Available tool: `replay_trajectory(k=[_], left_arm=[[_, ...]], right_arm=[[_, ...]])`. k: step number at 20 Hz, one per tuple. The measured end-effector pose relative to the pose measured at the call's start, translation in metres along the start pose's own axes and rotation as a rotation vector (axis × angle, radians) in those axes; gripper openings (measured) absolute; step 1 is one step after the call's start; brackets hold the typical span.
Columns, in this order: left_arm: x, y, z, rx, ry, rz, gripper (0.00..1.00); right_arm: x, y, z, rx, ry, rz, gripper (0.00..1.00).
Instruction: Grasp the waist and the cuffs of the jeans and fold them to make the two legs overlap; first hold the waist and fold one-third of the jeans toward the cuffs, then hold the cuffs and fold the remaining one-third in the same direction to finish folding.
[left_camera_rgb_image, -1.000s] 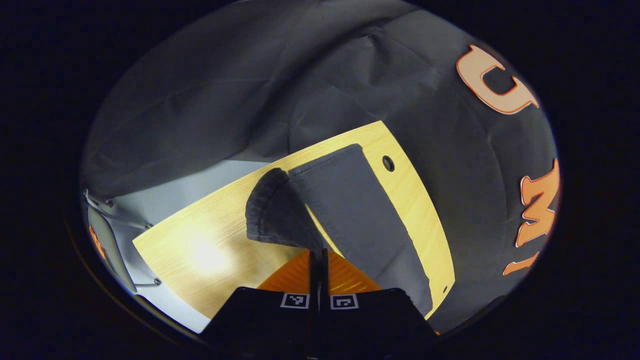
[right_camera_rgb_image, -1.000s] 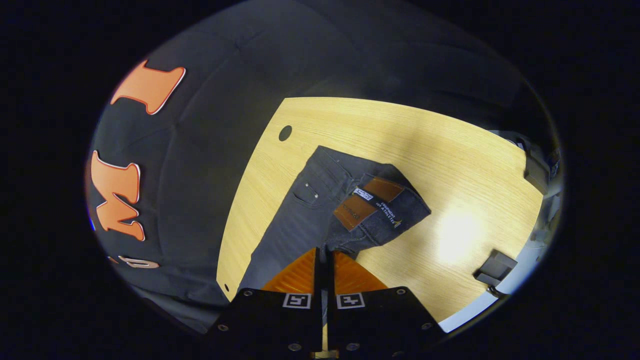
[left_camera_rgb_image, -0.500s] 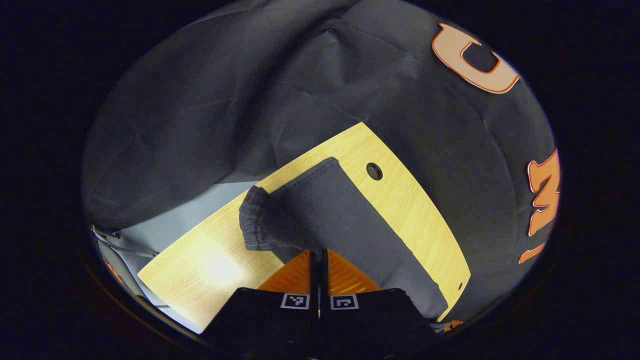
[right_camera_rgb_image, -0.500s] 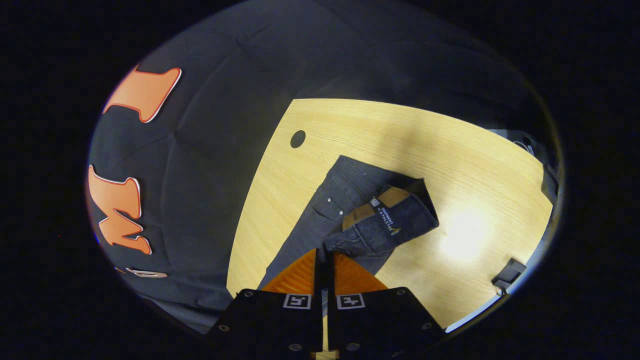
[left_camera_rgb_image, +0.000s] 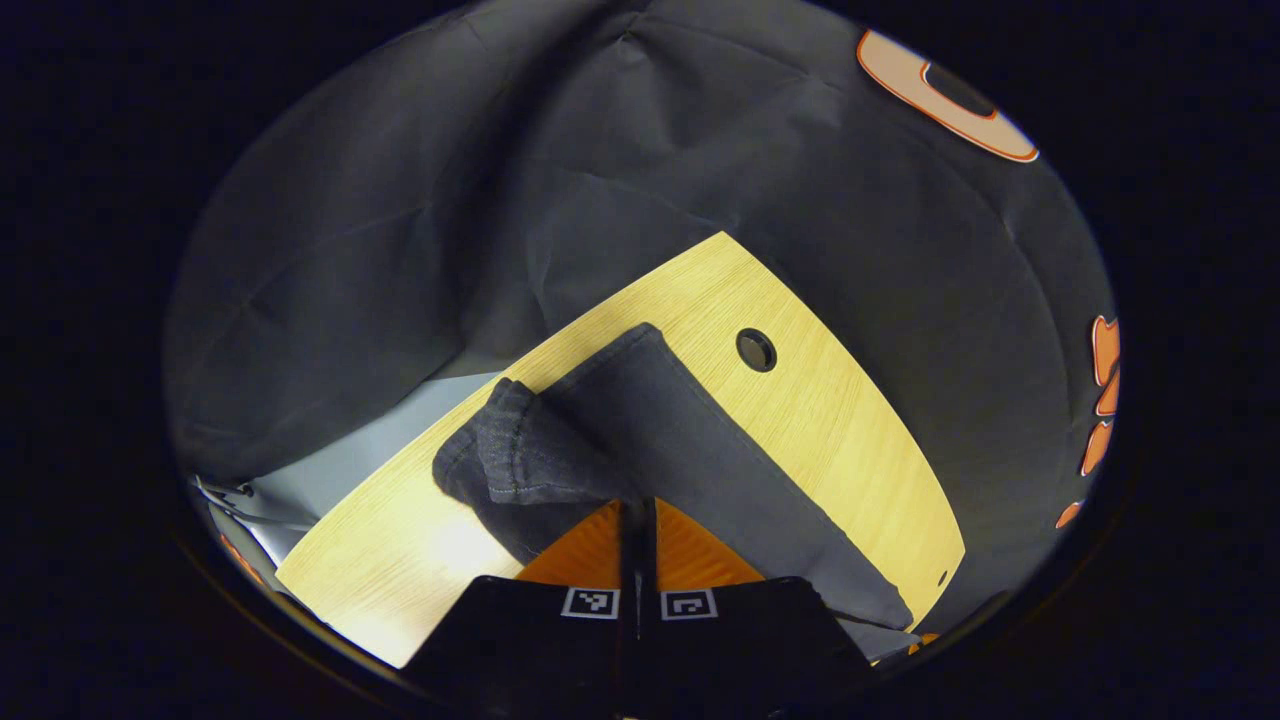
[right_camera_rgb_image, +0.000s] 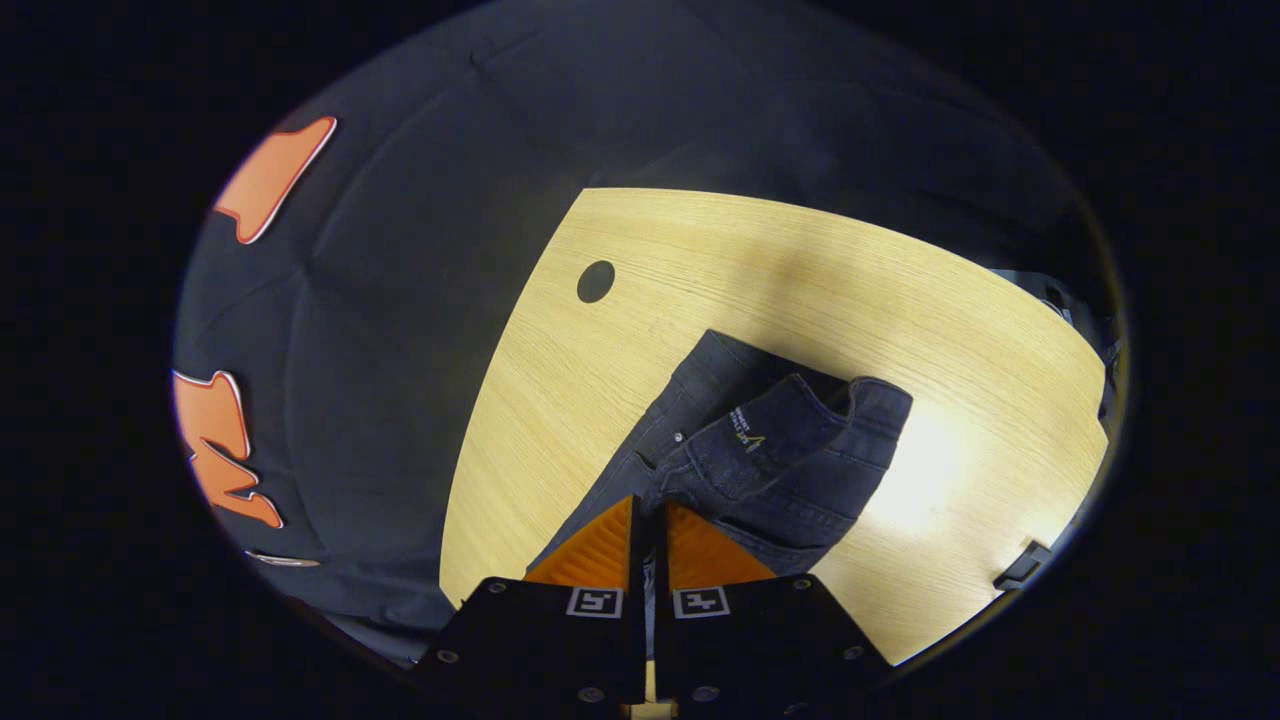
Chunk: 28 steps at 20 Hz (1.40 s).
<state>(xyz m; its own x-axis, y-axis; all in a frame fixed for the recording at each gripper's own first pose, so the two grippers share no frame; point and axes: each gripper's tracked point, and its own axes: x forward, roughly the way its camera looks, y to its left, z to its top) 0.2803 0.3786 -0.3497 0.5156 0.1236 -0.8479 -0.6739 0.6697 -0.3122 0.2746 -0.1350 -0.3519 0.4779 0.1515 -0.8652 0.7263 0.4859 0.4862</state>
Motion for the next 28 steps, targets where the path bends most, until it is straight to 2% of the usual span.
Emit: replay_trajectory(k=[3, 5, 6, 8, 9, 10, 12, 14, 16, 18, 21, 24, 26, 28], left_arm=[[0.013, -0.009, 0.007, 0.015, 0.008, 0.000, 0.01], [0.015, -0.012, 0.007, 0.029, 0.013, -0.002, 0.05], [0.009, -0.009, 0.008, 0.047, 0.012, 0.023, 0.12], [-0.002, -0.007, 0.023, 0.089, -0.054, 0.032, 0.45], [-0.009, -0.011, 0.034, 0.108, -0.086, 0.024, 0.62], [-0.017, -0.016, 0.039, 0.127, -0.108, 0.020, 0.76], [-0.028, -0.032, 0.044, 0.172, -0.188, -0.042, 0.81], [-0.059, -0.050, 0.060, 0.297, -0.354, -0.127, 0.81], [-0.083, -0.054, 0.062, 0.440, -0.459, -0.096, 0.82], [-0.098, -0.073, 0.055, 0.503, -0.529, -0.113, 0.82], [-0.138, -0.091, 0.044, 0.578, -0.654, -0.164, 0.82], [-0.173, -0.095, 0.031, 0.639, -0.746, -0.130, 0.82], [-0.192, -0.105, 0.021, 0.672, -0.800, -0.099, 0.88], [-0.214, -0.113, 0.013, 0.681, -0.847, -0.108, 0.98]], right_arm=[[0.008, 0.007, 0.005, 0.008, -0.003, 0.008, 0.04], [0.008, 0.011, 0.004, 0.046, 0.014, 0.026, 0.04], [0.005, 0.016, 0.009, 0.043, -0.001, 0.048, 0.00], [-0.005, 0.017, 0.024, 0.013, -0.070, 0.068, 0.29], [-0.010, 0.013, 0.028, 0.003, -0.090, 0.072, 0.27], [-0.014, 0.005, 0.029, -0.007, -0.103, 0.056, 0.52], [-0.018, -0.013, 0.031, -0.057, -0.131, 0.013, 0.69], [-0.020, -0.033, 0.029, -0.107, -0.145, -0.018, 0.78], [-0.019, -0.050, 0.025, -0.140, -0.155, -0.041, 0.86], [-0.019, -0.063, 0.022, -0.163, -0.175, -0.052, 0.92], [-0.016, -0.078, 0.016, -0.216, -0.192, -0.069, 0.97], [-0.009, -0.088, 0.011, -0.258, -0.194, -0.097, 0.98], [0.000, -0.092, 0.010, -0.259, -0.192, -0.105, 0.98], [0.013, -0.093, 0.012, -0.262, -0.193, -0.107, 0.98]])
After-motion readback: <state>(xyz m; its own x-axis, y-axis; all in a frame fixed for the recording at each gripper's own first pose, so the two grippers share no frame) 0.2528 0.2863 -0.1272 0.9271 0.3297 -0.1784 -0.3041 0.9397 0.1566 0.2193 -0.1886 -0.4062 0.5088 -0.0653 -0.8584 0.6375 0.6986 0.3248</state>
